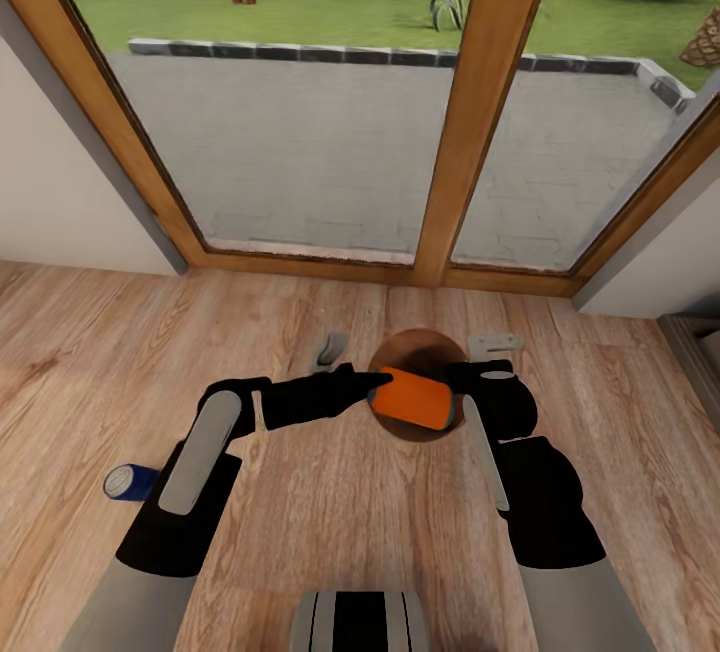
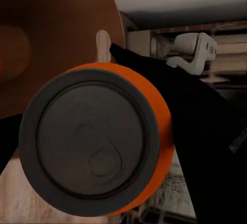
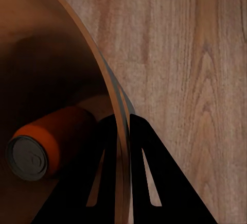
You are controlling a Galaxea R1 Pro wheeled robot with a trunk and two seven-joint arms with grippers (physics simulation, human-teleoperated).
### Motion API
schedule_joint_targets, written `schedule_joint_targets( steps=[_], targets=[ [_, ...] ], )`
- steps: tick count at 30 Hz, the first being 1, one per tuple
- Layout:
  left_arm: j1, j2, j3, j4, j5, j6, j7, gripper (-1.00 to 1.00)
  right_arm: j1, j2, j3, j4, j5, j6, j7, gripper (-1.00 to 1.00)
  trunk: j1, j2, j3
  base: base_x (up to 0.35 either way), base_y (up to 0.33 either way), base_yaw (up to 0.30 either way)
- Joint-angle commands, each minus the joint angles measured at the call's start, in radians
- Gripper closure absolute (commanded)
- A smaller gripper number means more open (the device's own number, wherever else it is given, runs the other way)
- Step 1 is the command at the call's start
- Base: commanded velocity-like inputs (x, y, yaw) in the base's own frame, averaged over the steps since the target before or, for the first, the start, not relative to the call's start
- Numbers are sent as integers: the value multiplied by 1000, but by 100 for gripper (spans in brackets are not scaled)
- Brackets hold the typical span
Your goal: Put the three can of soda from the living room inside the tash can in the kitchen.
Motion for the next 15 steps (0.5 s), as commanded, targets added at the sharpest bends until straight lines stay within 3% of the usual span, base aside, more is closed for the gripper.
schedule_joint_targets(
  steps=[1,5,7,11,15],
  targets=[
    [0,-11,0,0,0,0,21,100,0,0,0,0,4,0,4,100,0,0,0,0,0,0],
    [-2,-29,0,-1,-17,0,75,100,0,0,0,0,4,0,4,100,0,0,0,0,0,0],
    [-4,-38,-1,-1,-54,-2,91,100,0,0,0,0,4,0,4,100,0,0,0,0,0,0],
    [-5,-75,-1,-1,-163,-12,102,100,0,0,0,0,4,0,4,100,0,0,0,0,0,0],
    [-5,-82,-2,-2,-200,-42,104,100,0,0,0,0,4,0,4,100,0,0,0,0,0,0]
  ],
)
